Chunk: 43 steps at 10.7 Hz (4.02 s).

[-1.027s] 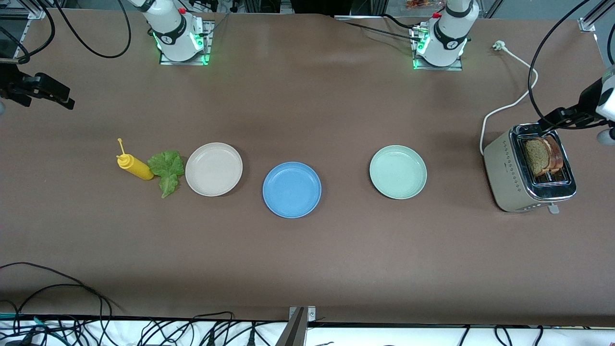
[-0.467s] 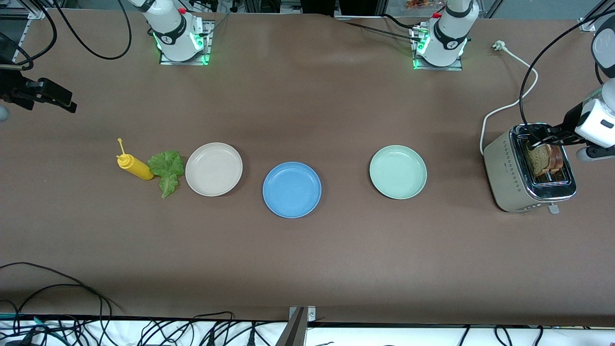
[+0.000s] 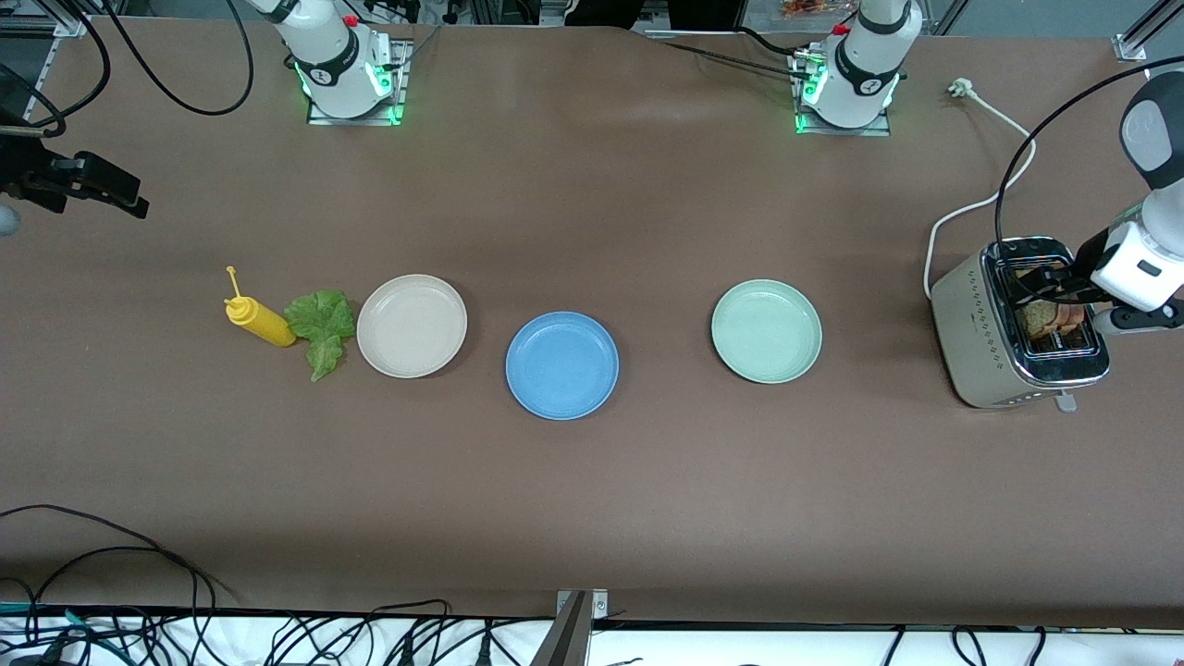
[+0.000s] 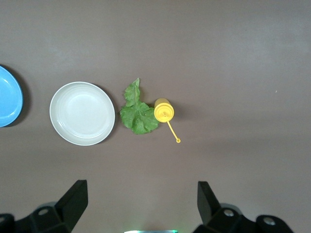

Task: Make sandwich in blue plate with both arms
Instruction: 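Move the left gripper over the toaster and lower toward the bread, then close the left gripper on the outer bread slice in the toaster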

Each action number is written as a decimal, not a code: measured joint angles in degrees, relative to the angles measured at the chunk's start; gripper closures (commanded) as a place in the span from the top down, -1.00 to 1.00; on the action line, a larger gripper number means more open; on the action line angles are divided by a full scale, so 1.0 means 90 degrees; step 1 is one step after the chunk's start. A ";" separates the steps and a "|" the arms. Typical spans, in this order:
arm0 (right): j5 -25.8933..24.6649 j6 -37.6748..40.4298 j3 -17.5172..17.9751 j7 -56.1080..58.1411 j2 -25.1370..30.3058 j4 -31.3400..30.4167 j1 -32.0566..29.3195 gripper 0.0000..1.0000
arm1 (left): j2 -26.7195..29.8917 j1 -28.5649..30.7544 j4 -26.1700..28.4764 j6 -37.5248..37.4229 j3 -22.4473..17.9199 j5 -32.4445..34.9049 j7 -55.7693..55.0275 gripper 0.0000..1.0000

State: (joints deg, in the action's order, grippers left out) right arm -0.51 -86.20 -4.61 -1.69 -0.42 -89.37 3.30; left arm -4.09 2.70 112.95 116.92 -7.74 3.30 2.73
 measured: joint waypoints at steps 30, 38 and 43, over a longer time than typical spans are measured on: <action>0.0002 0.0225 0.0030 0.0033 0.0000 0.0000 0.0037 1.00 | -0.0719 0.0554 0.0412 0.0483 0.0102 -0.0277 0.1113 0.83; 0.0002 0.0227 0.0030 0.0033 0.0000 0.0000 0.0037 1.00 | -0.0445 0.0523 0.0339 0.0109 0.0071 -0.0277 0.1125 -0.47; 0.0002 0.0227 0.0030 0.0033 -0.0001 0.0000 0.0037 1.00 | -0.0422 0.0533 0.0315 0.0017 0.0033 -0.0276 0.1179 -1.00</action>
State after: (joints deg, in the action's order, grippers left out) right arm -0.49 -84.16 -4.34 -1.39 -0.43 -89.37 3.63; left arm -7.89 7.49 115.78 117.08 -7.44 0.81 13.34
